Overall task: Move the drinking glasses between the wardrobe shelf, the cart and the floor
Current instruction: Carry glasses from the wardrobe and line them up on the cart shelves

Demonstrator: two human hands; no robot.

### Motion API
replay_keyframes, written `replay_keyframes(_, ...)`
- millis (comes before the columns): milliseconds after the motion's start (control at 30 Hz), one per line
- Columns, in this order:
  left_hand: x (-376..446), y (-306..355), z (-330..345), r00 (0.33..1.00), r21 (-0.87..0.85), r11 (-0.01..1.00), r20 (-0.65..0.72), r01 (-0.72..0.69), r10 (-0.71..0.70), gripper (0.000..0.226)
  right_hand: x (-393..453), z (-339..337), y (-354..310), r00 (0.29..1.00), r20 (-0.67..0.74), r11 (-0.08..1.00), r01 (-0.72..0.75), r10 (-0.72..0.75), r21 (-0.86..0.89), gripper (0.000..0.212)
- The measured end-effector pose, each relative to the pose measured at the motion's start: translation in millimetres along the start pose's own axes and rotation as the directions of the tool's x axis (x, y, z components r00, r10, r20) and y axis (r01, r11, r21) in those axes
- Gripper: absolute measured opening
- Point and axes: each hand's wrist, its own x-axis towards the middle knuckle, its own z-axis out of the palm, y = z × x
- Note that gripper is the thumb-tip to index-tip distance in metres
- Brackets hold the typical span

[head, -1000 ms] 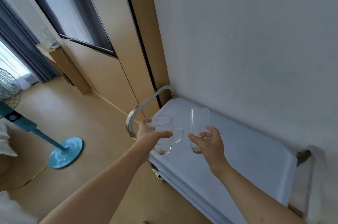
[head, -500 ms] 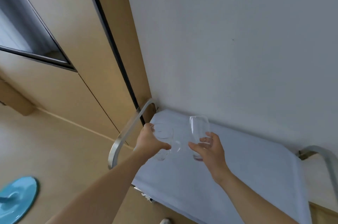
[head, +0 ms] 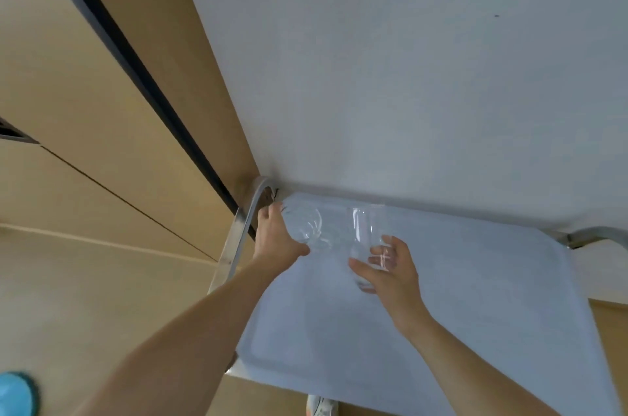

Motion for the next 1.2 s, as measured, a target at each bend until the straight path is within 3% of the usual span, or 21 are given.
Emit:
replay_keyframes(300, 45, 5, 2, 0.999, 0.034, 0.999, -0.004, -0.04, 0.04, 0.095, 16, 18, 4, 0.997, -0.069, 0.998, -0.036, 0.039, 0.046, 0.073)
replay_keyframes(667, 61, -2, 7, 0.999, -0.169, 0.985, -0.04, -0.028, 0.022, 0.081, 22, 27, 17, 0.995, -0.076, 0.992, -0.049, 0.058, 0.112, 0.073)
replay_keyframes(867, 51, -2, 13, 0.99, -0.043, 0.995, -0.107, -0.095, 0.09, 0.117, 12, 27, 24, 0.998, -0.058, 0.996, -0.034, 0.04, 0.088, 0.075)
replay_keyframes(1200, -30, -7, 9, 0.978, 0.095, 0.987, -0.15, -0.13, 0.144, 0.101, -36, 0, 20, 0.999, -0.006, 0.999, 0.032, -0.032, 0.038, 0.088)
